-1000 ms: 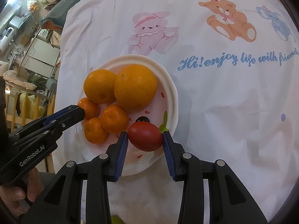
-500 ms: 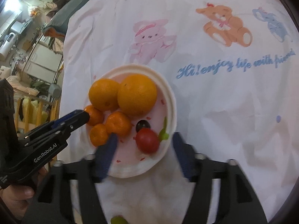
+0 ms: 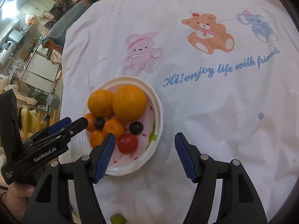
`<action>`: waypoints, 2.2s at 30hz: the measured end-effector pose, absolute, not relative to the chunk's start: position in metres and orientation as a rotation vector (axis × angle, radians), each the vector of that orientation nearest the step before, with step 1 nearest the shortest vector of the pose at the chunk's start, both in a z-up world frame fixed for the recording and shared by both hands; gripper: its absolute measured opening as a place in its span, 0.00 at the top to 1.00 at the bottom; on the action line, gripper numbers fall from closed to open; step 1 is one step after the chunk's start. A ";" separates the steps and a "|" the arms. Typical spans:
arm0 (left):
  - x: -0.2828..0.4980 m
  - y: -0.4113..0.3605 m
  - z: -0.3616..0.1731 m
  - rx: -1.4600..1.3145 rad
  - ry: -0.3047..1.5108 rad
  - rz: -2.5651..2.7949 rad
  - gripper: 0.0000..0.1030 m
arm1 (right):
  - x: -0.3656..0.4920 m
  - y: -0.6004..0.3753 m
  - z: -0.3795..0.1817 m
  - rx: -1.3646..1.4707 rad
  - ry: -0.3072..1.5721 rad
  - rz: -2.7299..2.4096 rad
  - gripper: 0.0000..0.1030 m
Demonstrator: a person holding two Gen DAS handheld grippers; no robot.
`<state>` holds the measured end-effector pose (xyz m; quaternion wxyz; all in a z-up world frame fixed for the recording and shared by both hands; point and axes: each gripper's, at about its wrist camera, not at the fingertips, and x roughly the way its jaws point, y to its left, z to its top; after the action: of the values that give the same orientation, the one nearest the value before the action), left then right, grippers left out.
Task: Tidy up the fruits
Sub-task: 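Grasp the green lime on the sheet with the right tool and lift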
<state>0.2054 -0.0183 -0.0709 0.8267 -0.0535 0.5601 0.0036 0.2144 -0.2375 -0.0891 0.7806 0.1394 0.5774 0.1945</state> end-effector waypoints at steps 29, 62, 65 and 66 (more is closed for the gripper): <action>0.096 0.012 -0.003 -0.152 1.040 0.053 0.21 | 0.134 -0.236 -0.028 0.275 1.138 0.434 0.21; 0.075 0.043 -0.024 -0.294 1.120 0.129 0.21 | 0.046 -0.144 -0.126 -0.095 1.420 0.492 0.69; 0.075 0.041 -0.025 -0.280 1.121 0.131 0.21 | 0.048 -0.149 -0.123 -0.062 1.417 0.500 0.70; 0.075 0.041 -0.025 -0.275 1.121 0.132 0.21 | 0.049 -0.151 -0.120 -0.055 1.411 0.499 0.70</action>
<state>0.0749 0.0406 -0.0252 0.8360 -0.1301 0.5294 0.0624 0.0491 -0.1510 -0.1201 0.7326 -0.0252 0.6413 0.2267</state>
